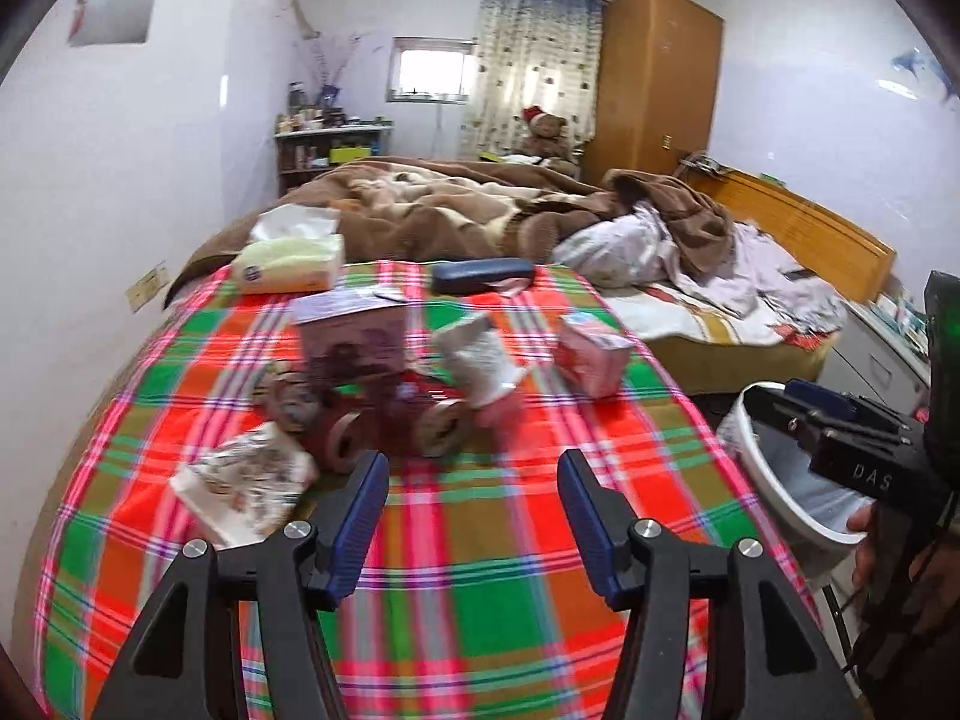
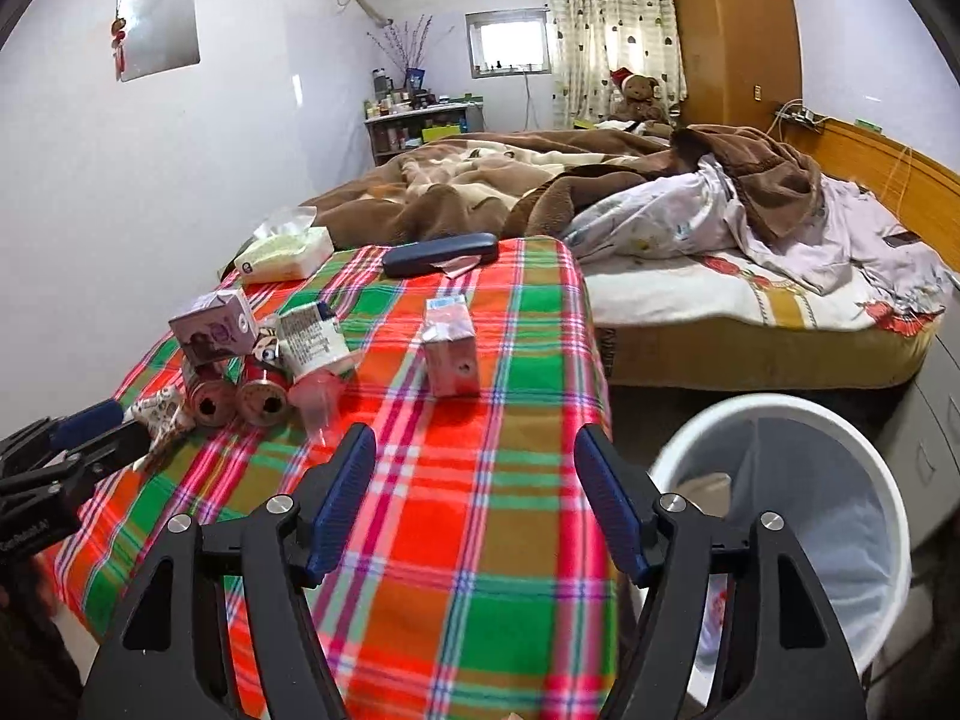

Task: Collect trash
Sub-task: 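Move both open grippers back over the remaining trash on the bed, then grasp the patterned paper cup with the left gripper while the right grasps the milk carton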

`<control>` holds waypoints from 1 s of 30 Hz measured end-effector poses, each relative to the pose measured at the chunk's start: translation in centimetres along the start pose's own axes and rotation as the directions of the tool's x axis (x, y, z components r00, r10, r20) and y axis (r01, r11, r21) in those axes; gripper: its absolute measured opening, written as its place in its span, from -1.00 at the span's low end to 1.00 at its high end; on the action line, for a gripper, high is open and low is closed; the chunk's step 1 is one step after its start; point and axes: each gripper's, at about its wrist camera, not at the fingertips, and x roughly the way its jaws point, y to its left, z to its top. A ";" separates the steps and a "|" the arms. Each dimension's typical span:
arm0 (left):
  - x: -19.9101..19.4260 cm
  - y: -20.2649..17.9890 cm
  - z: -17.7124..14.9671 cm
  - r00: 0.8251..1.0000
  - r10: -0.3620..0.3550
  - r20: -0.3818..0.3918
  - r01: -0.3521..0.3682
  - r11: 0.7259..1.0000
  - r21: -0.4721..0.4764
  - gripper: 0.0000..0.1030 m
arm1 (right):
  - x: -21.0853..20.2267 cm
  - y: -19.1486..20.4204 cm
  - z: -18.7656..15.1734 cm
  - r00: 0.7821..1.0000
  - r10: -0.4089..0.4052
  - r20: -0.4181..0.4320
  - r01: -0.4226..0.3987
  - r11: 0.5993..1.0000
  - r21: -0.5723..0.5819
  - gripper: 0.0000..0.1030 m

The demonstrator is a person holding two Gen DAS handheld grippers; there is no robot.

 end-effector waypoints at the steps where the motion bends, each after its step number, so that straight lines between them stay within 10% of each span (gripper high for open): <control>1: 0.1 0.8 0.0 1.000 0.013 -0.004 -0.013 1.000 -0.008 0.14 | 0.6 0.2 0.4 1.000 -0.003 -0.004 0.003 1.000 -0.005 0.36; 13: 2.3 9.2 0.5 0.990 0.127 -0.059 -0.129 0.991 -0.036 0.28 | 5.7 1.3 2.9 0.998 0.001 -0.060 -0.002 1.000 -0.021 0.39; 30: 9.1 13.6 -0.7 0.973 0.039 -0.226 -0.049 0.998 -0.038 0.38 | 11.4 0.7 4.4 0.988 -0.032 -0.151 0.034 0.999 0.007 0.39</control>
